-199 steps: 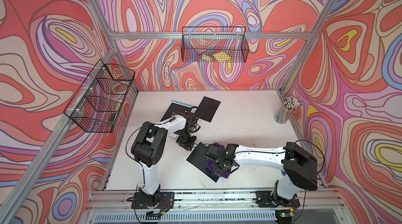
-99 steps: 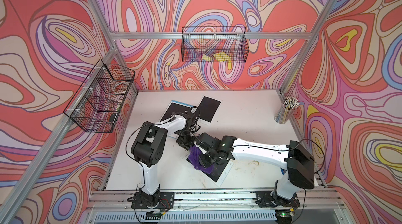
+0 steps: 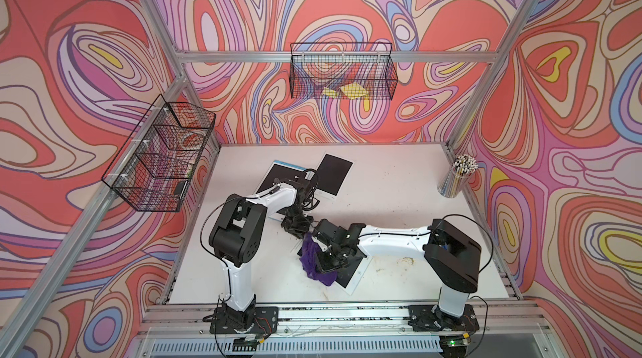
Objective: Wipe the drawing tablet
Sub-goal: Wipe the dirt from the drawing tablet.
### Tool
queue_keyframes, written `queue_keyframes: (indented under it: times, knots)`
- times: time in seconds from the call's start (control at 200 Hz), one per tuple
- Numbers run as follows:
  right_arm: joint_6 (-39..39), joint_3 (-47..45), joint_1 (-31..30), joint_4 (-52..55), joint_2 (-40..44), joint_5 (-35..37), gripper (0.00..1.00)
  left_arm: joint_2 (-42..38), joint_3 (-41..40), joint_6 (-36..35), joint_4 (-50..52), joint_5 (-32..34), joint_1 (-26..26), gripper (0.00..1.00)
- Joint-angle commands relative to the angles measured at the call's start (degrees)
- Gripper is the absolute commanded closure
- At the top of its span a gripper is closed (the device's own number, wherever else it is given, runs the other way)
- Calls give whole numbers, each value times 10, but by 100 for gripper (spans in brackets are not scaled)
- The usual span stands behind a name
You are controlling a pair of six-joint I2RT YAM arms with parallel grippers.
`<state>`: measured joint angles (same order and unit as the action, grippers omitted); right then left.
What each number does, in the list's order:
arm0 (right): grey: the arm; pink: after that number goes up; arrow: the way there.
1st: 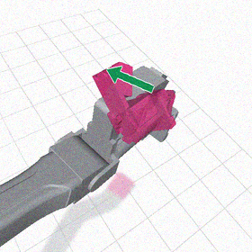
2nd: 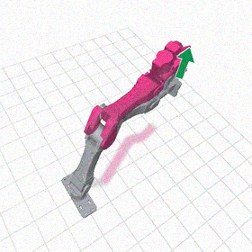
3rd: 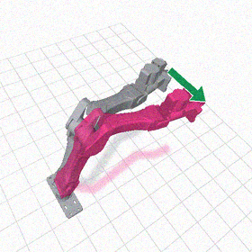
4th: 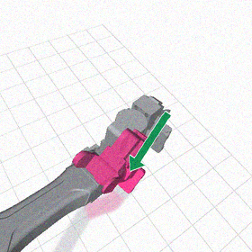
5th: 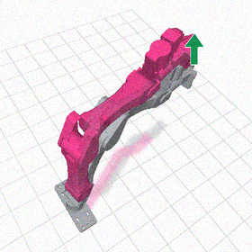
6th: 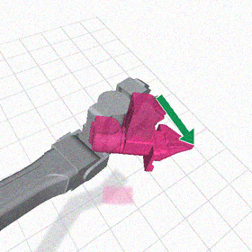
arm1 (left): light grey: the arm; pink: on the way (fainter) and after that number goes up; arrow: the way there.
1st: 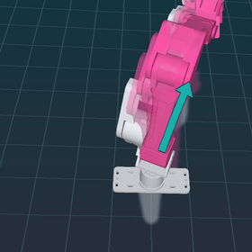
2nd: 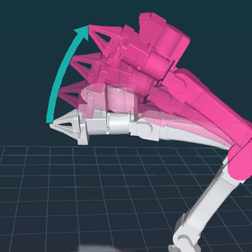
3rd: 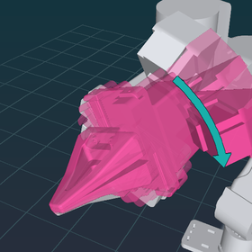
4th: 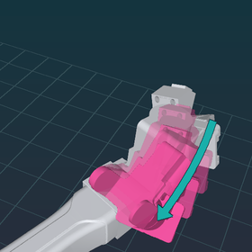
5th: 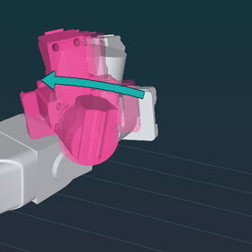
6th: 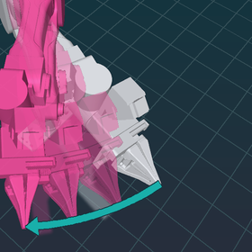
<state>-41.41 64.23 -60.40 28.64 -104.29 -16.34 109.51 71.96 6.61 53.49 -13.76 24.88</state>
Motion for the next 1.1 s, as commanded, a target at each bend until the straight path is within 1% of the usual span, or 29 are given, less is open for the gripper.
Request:
queue_keyframes:
  times: [0.0, 0.115, 0.175, 0.265, 0.3, 0.346, 0.406, 0.461, 0.506, 0.571, 0.696, 0.781, 0.846, 0.911, 0.966, 1.032, 1.097]
  knots:
    - [-35, -80, 38, 74, 56, 54, 100, 12, 3, -5, 8, 16, 3, 82]
    - [-21, -147, 86, 131, 129, 83, 100, 12, 4, -5, 9, 18, 3, 82]
    - [-12, -182, 133, 168, 172, 105, 100, 11, 3, -4, 9, 19, 4, 82]
    - [7, -214, 223, 215, 248, 131, 100, 9, 2, -4, 10, 19, 3, 82]
    - [12, -209, 245, 229, 284, 146, 100, 7, 1, -4, 8, 20, 3, 82]
    - [18, -194, 247, 238, 328, 166, 100, 6, 1, -4, 8, 18, 3, 82]
    - [24, -157, 247, 239, 369, 160, 100, 5, 1, -4, 8, 18, 4, 82]
    - [36, -121, 245, 238, 378, 146, 100, 5, 2, -4, 8, 16, 4, 82]
    - [48, -97, 239, 229, 371, 127, 100, 6, 3, -3, 9, 16, 4, 82]
    - [59, -71, 226, 215, 339, 95, 100, 5, 6, -4, 9, 15, 4, 82]
    - [57, -49, 180, 145, 240, -17, 100, 3, 6, -3, 9, 12, 4, 82]
    - [57, -30, 131, 79, 168, -95, 100, 0, 5, -3, 8, 12, 4, 82]
    - [49, -18, 103, 29, 124, -135, 100, 1, 5, -3, 8, 11, 5, 82]
    - [38, -8, 86, -9, 92, -156, 100, 1, 5, -3, 9, 10, 5, 82]
    - [29, 0, 82, -30, 72, -159, 100, 2, 5, -2, 9, 10, 6, 82]
    - [23, 6, 81, -38, 58, -144, 100, 1, 4, -2, 9, 10, 8, 82]
    - [21, 24, 82, -21, 43, -105, 100, 1, 4, -3, 9, 10, 8, 82]
